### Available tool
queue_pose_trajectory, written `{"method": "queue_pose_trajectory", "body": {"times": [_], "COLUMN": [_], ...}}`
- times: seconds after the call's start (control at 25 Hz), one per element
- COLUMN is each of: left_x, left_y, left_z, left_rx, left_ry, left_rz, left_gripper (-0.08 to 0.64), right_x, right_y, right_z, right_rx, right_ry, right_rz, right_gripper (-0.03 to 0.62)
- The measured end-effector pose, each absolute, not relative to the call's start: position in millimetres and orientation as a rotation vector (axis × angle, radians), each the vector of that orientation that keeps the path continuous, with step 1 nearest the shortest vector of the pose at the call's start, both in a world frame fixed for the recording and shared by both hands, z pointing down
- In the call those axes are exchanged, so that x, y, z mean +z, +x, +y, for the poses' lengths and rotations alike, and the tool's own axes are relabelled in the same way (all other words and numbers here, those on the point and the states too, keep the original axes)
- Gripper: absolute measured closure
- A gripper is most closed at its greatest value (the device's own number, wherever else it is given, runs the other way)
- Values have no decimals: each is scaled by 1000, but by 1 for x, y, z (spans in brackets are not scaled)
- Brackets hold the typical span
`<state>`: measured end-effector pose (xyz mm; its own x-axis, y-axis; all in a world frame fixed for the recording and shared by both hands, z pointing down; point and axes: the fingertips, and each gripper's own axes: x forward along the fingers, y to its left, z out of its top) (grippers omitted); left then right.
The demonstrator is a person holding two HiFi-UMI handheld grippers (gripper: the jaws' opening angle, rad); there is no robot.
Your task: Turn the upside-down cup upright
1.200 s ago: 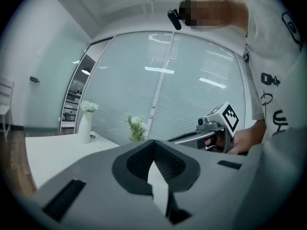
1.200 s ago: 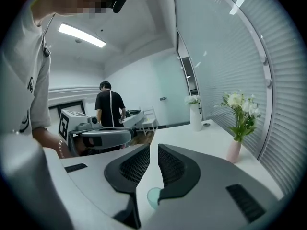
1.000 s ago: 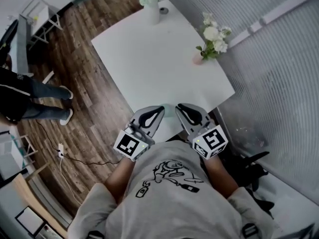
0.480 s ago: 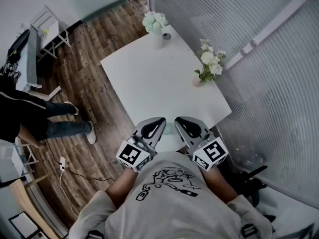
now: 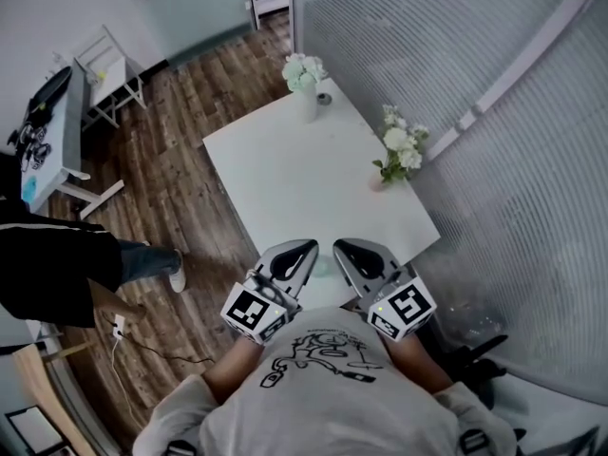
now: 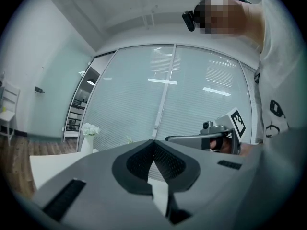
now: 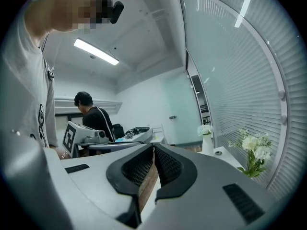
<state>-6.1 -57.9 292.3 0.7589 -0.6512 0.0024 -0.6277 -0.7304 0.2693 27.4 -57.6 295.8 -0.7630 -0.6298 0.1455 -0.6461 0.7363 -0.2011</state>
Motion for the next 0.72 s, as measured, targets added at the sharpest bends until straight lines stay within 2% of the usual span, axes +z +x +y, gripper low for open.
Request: {"method": "queue_pose_trajectory", "body": {"times": [0.72], "left_x": [288], "left_y": [-10], "left_z": [-48], "left_rx": [-153], "left_ry": [2698], "left_rz": [-1025], "left_gripper": [557], "right_x": [292], "right_y": [20], "right_z": [-44], "right_rx": [376], "right_ry": [1031], "right_rz": [-2873], "right_gripper": [549]}}
